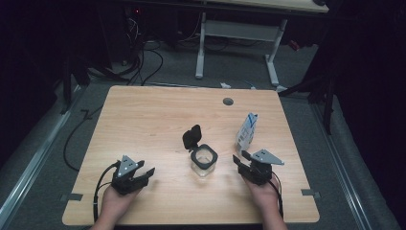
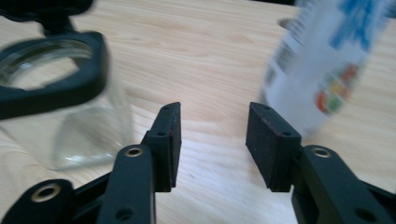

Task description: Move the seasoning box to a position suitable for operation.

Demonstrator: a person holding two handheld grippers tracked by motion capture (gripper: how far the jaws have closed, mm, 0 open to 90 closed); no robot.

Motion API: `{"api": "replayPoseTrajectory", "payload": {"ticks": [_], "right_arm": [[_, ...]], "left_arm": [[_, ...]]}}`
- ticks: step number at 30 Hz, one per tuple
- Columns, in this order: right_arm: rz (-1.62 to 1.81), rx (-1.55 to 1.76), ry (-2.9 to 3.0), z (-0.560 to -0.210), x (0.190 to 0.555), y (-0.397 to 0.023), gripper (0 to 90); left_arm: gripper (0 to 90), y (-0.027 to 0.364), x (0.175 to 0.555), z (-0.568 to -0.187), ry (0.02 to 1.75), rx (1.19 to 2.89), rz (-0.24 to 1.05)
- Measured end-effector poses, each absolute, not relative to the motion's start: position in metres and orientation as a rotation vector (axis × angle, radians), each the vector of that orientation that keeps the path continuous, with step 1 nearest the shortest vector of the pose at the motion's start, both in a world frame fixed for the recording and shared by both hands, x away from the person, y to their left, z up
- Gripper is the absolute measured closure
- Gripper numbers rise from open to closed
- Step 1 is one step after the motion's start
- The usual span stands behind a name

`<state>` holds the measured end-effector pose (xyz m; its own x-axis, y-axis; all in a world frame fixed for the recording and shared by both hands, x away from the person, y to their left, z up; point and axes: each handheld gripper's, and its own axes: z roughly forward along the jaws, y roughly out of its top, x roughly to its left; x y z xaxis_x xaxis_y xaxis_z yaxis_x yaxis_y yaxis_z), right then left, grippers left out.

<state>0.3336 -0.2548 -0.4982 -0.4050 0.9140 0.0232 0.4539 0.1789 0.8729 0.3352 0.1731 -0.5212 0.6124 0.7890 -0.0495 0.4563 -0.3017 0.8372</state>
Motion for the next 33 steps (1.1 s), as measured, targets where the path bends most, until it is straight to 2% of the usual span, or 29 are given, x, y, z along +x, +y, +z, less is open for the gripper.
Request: {"api": "replayPoseTrajectory", "payload": {"ticks": [2, 4, 9, 16, 20, 25, 29, 33], "right_arm": [[1.154, 1.304, 1.926, -0.500, 0.332, -0.257, 53.5], [1.085, 1.356, 1.908, -0.508, 0.329, -0.263, 49.7], [1.023, 1.417, 1.873, -0.513, 0.327, -0.266, 47.0], [1.022, 1.428, 1.843, -0.504, 0.330, -0.268, 39.1], [0.994, 1.417, 1.829, -0.496, 0.340, -0.264, 33.6], [0.967, 1.447, 1.810, -0.489, 0.367, -0.256, 22.1], [0.940, 1.471, 1.784, -0.488, 0.384, -0.252, 21.4], [0.929, 1.498, 1.728, -0.484, 0.396, -0.253, 34.3]], "left_arm": [[46.2, 0.172, 0.334, -0.521, 0.970, 1.961, 0.475], [44.6, 0.171, 0.331, -0.520, 0.929, 1.988, 0.552], [43.3, 0.170, 0.334, -0.522, 0.924, 1.979, 0.491], [43.7, 0.164, 0.328, -0.523, 0.901, 1.980, 0.487], [43.8, 0.164, 0.327, -0.521, 0.903, 1.959, 0.506], [44.0, 0.165, 0.331, -0.523, 0.917, 1.954, 0.503], [44.0, 0.166, 0.332, -0.524, 0.918, 1.960, 0.506], [43.9, 0.167, 0.333, -0.524, 0.915, 1.953, 0.508]]}}
